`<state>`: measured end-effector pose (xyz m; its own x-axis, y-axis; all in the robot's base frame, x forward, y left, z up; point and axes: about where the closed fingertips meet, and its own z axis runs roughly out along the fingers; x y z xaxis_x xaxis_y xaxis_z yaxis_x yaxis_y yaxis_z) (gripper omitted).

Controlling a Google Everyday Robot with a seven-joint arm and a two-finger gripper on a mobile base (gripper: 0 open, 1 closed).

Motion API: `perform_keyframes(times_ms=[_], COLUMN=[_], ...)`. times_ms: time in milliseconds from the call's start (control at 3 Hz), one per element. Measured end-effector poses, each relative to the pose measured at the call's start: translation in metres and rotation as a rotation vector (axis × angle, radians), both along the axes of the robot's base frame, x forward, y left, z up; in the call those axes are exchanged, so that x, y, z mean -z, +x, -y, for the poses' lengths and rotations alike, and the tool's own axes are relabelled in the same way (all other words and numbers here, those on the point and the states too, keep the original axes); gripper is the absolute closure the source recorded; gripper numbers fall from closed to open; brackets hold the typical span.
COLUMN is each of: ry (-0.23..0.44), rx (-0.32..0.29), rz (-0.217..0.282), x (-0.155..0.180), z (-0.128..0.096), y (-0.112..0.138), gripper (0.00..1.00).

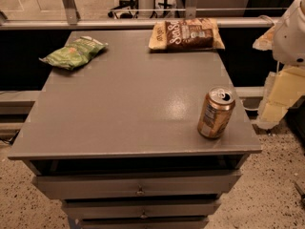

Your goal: Pick brown chip bag

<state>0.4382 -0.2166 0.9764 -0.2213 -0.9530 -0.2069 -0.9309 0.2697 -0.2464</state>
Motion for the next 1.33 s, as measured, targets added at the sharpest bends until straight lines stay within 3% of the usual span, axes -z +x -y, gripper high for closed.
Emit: perform_keyframes(times_ms=[667,1333], ry=[0.019,0.142], rx=[-0.025,-0.113], rz=[0.023,0.134], x=[-0.001,-0.014], z=[-0.012,-0.088], y=[0.008,0.086], gripper=[0.0,0.0])
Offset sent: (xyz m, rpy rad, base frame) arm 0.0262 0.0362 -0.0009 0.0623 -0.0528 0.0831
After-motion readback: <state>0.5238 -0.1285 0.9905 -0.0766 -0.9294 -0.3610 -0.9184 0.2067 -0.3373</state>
